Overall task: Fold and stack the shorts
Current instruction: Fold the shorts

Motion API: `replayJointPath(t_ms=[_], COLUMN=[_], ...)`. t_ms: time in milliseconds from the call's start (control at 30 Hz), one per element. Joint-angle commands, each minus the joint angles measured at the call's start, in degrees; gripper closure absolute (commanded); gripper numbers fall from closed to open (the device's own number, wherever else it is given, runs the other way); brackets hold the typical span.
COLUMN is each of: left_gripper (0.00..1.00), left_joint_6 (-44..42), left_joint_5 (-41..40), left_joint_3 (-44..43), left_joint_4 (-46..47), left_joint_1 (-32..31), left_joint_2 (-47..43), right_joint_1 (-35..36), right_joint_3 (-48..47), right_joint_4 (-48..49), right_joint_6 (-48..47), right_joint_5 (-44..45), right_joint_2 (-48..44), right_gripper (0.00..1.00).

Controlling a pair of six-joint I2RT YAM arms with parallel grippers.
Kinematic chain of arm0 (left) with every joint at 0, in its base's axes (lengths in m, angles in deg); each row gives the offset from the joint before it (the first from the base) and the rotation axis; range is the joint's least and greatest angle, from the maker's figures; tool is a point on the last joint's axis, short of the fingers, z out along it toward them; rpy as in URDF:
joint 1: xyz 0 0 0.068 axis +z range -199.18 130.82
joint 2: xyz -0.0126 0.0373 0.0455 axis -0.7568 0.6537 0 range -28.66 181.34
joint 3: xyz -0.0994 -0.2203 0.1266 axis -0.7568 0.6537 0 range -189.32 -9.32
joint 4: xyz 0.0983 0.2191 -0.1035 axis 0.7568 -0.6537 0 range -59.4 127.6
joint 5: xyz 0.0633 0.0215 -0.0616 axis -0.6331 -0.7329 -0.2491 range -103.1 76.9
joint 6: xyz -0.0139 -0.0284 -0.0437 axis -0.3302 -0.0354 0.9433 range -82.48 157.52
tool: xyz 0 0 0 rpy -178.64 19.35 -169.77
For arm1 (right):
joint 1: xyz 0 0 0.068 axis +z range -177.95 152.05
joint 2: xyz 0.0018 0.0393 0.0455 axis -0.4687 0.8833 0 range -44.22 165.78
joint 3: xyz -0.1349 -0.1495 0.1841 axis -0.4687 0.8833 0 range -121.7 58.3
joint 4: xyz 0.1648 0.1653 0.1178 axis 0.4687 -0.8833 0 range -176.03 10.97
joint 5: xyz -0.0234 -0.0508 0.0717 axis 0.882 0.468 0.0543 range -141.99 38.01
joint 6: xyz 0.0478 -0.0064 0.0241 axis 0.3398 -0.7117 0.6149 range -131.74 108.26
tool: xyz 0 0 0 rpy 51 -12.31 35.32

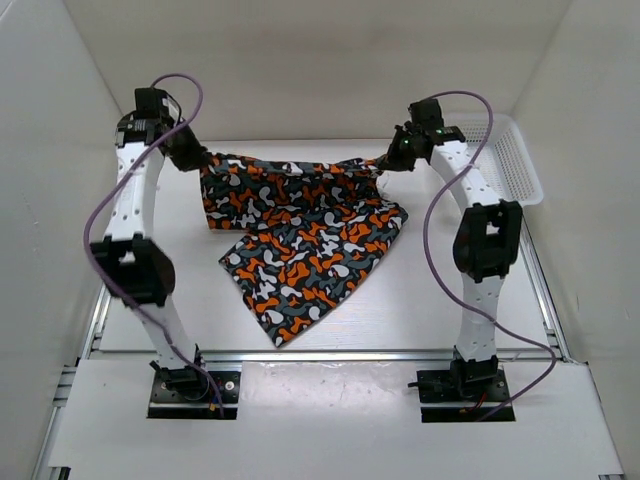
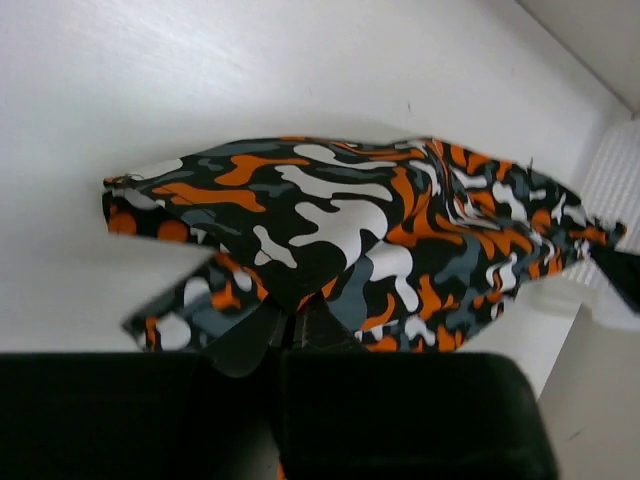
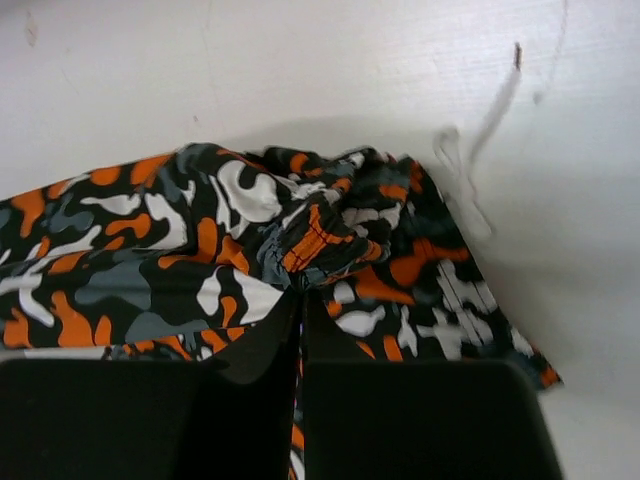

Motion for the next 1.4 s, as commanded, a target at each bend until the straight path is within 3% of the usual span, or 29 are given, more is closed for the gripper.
replayJointPath(t_ms=[0,133,467,733,967,1333,1367], left_gripper=[0.9,0.9,0.9,0.9,0.9,0.9,0.86], left_joint_6=[-2.27,0.34,13.0,19.52,22.24,29.28,29.89], left_joint_5=[-9.31,-9.93,-11.16,-13.8,-14.33,-11.25,-10.73], left_joint_3=[10.06,29.2,56.21,61.6,63.27,67.92,68.71], left_joint_4=[0.07,0.86,5.69,7.19,7.19,6.04,6.04], left_joint_1=[-3.54,-10.57,-28.32,-40.91,-46.01,-60.24,-60.25], left_joint_2=[-16.28,-29.81,-41.62,-39.78,-39.78,-37.5,-36.01], right_joint_1=[-4.67,-6.15,-8.89,-10.03,-10.03,-10.56,-10.56], right_joint_3=[4.93,15.12,32.97,49.49,52.76,56.54,57.06], right_joint_4=[-2.84,-1.0,-2.13,0.14,0.67,1.29,1.9], right_joint_6=[-2.71,-3.42,-3.42,1.24,0.63,0.63,0.63], right_joint_5=[6.07,7.75,12.32,17.86,18.56,18.65,17.96], right_joint_2=[-9.12,-15.29,-24.96,-34.72,-36.75,-39.74,-39.74], right_gripper=[1.0,1.0,1.0,1.0,1.0,1.0,1.0])
